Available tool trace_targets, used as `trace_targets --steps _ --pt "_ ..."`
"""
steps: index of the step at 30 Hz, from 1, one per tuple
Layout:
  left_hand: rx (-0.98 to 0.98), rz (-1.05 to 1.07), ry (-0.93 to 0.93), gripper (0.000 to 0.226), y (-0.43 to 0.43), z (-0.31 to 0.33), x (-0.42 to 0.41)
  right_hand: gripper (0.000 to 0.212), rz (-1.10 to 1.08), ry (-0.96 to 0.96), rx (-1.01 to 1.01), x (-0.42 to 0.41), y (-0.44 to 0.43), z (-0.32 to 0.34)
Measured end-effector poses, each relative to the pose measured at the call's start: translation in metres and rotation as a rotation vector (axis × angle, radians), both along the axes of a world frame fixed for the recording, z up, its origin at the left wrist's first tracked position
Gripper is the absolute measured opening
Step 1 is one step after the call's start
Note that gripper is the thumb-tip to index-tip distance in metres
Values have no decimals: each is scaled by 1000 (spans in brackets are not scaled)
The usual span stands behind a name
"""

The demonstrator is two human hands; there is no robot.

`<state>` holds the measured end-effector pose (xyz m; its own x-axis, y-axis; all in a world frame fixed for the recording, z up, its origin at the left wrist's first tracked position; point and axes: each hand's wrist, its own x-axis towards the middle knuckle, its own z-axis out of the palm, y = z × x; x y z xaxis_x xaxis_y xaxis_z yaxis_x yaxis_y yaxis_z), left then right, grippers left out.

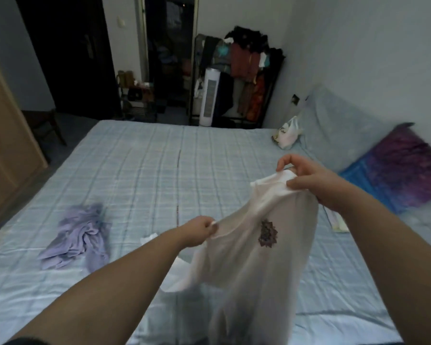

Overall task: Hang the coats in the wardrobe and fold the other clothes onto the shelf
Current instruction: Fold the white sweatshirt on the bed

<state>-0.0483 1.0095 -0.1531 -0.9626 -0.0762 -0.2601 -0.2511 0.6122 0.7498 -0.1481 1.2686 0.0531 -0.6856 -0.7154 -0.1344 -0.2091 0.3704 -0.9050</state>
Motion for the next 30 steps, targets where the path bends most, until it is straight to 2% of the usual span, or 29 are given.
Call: trace_targets --steps 2,7,9,12,15,19,20,23,25,27,30 --pt "174 191 100 28 7 8 -18 30 -132 207 131 -21 36 -2" --pt "-62 190 379 37 16 71 -62 21 -222 493 359 -64 99 -25" --pt "-95 191 443 35 24 97 -76 14 -228 508 418 -79 113 -31" --pt "-122 234 517 37 32 127 -86 27 -189 612 506 -102 122 -38" --pt "-205 189 423 39 25 153 -81 14 -208 690 427 -122 115 -44" --pt "-420 -1 157 14 -7 174 -58 20 -166 708 350 -144 93 -43" --pt "-483 -17 112 14 -15 175 -51 22 -149 722 337 -147 86 -41" --pt "-635 39 3 11 -44 166 -28 28 -184 714 281 -150 67 -36" --pt "-690 115 -46 18 -64 154 -9 30 -234 718 220 -139 51 -30" --pt "-624 259 -10 29 -79 142 13 25 -262 733 185 -120 35 -21" --pt "-401 470 211 35 -90 127 49 23 -361 707 139 -96 16 -12"
